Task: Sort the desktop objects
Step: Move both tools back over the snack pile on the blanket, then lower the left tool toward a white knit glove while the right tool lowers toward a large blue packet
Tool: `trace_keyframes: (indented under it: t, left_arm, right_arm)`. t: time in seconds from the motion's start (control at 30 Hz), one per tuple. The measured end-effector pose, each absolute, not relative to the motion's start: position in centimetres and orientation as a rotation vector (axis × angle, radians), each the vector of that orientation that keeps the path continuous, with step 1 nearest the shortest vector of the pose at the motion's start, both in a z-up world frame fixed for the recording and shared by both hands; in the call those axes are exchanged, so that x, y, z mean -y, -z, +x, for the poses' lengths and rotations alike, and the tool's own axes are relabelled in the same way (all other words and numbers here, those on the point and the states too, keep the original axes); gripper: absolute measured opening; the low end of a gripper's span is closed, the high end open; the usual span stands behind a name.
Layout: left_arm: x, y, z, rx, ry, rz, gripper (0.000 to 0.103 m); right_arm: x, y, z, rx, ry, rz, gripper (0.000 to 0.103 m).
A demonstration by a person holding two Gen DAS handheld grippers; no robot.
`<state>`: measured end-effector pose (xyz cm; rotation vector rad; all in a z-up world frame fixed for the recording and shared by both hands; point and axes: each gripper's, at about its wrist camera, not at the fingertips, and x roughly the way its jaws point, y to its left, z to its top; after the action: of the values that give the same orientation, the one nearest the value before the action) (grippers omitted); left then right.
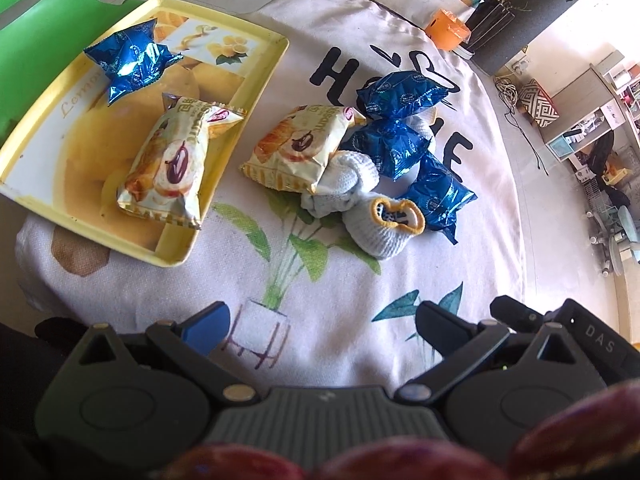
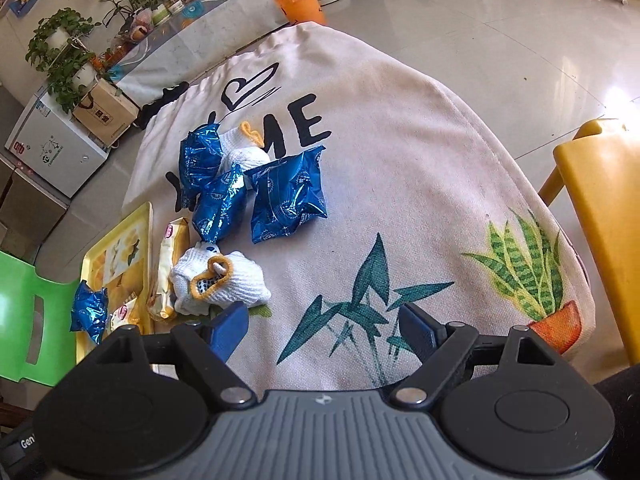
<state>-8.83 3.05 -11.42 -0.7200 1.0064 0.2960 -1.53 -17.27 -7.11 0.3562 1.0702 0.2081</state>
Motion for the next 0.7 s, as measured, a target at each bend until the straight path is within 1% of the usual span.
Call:
trace_keyframes:
  t: [0.33,0.7]
  left_arm:
    - [-2.5,12.1,-4.2,-0.993,-0.411,-0.822,0.102]
    - [-2.0,14.3,0.7,-1.001,-0.51,-0.882,0.102]
  right_arm:
    - [18.3,7.0,-1.1,-1.055,-0.182,0.429,0.083]
    - [19.7,7.0,-0.3,-1.036,-0.147,0.492,0.083]
